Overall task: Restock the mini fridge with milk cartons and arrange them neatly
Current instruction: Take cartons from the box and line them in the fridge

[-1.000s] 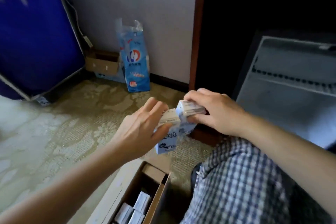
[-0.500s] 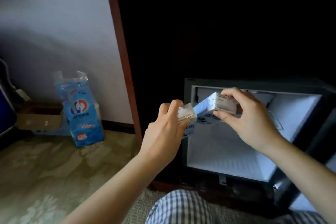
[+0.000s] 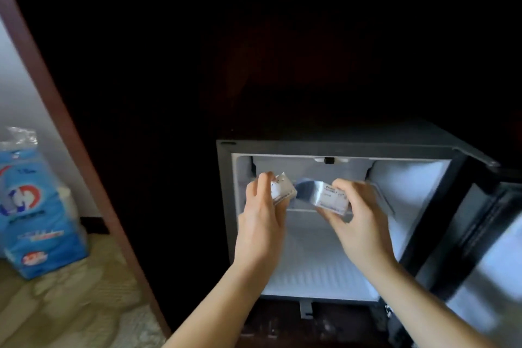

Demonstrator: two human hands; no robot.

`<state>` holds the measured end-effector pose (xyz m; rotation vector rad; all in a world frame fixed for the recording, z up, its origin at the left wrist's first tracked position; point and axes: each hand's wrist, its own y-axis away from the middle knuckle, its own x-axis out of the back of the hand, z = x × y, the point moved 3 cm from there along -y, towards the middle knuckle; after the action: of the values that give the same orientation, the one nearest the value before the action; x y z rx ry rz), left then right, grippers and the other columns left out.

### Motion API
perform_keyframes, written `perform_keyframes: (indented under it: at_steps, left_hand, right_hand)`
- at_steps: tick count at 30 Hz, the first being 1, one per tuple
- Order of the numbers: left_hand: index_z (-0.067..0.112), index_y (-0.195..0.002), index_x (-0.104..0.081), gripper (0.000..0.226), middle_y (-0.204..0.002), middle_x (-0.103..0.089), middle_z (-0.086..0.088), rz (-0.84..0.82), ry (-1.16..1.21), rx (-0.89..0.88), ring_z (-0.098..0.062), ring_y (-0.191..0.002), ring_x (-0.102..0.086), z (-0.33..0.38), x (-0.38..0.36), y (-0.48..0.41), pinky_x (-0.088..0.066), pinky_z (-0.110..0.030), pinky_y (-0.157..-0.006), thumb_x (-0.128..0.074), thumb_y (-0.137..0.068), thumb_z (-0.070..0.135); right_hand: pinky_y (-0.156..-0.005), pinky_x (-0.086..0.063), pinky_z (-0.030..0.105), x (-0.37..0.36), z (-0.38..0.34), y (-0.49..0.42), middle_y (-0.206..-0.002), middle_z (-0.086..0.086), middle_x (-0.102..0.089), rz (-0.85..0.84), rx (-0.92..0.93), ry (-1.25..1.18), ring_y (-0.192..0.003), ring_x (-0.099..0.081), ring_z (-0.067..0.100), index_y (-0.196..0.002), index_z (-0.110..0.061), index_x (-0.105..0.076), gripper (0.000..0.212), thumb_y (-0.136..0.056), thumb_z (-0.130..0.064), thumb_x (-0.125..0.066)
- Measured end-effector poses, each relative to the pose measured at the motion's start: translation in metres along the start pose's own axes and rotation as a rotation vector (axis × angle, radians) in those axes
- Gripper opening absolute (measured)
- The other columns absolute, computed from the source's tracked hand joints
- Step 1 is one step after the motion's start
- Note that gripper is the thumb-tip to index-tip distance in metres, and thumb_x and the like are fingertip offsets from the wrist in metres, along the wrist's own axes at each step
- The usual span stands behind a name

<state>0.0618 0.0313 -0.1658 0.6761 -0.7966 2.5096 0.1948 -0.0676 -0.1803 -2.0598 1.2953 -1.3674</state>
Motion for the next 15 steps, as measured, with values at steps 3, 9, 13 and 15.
perform_keyframes:
  at_steps: [3, 9, 13, 15]
  left_hand:
    - [0.028, -0.127, -0.035, 0.033, -0.122, -0.045, 0.006, -0.031, -0.025, 0.017, -0.021, -0.094, -0.059, -0.012, -0.018, -0.011, -0.038, -0.027, -0.069, -0.045, -0.097, 0.022]
    - [0.023, -0.128, -0.037, 0.034, -0.134, -0.037, 0.0, -0.087, -0.144, -0.032, -0.035, -0.097, -0.059, -0.02, -0.032, -0.04, -0.038, -0.03, -0.07, -0.047, -0.095, 0.02]
    - [0.026, -0.128, -0.037, 0.036, -0.137, -0.036, 0.0, -0.06, -0.103, -0.063, -0.032, -0.102, -0.06, -0.027, -0.038, -0.054, -0.049, -0.036, -0.077, -0.047, -0.095, 0.017]
    - [0.028, -0.134, -0.037, 0.042, -0.134, -0.042, -0.001, -0.061, -0.026, -0.045, -0.024, -0.103, -0.058, -0.032, -0.044, -0.061, -0.045, -0.027, -0.079, -0.045, -0.096, 0.014]
  right_hand:
    - [-0.054, -0.04, 0.016, -0.012, 0.015, -0.004, -0.101, 0.006, -0.06, -0.026, -0.014, 0.03, -0.086, -0.051, 0.008, -0.105, -0.008, -0.062, 0.043, -0.067, -0.01, -0.084]
    - [-0.062, -0.04, 0.016, -0.038, 0.028, -0.022, -0.103, 0.009, -0.061, -0.06, -0.027, 0.031, -0.087, -0.062, 0.024, -0.107, -0.008, -0.062, 0.043, -0.069, -0.009, -0.083]
    - [-0.061, -0.035, 0.004, -0.051, 0.022, -0.031, -0.105, 0.006, -0.061, -0.117, -0.013, 0.0, -0.082, -0.059, 0.014, -0.113, -0.009, -0.063, 0.042, -0.074, -0.014, -0.079]
    - [-0.061, -0.035, 0.0, -0.056, 0.022, -0.039, -0.108, 0.001, -0.058, -0.125, -0.059, -0.044, -0.083, -0.05, 0.005, -0.119, -0.012, -0.062, 0.044, -0.077, -0.018, -0.077]
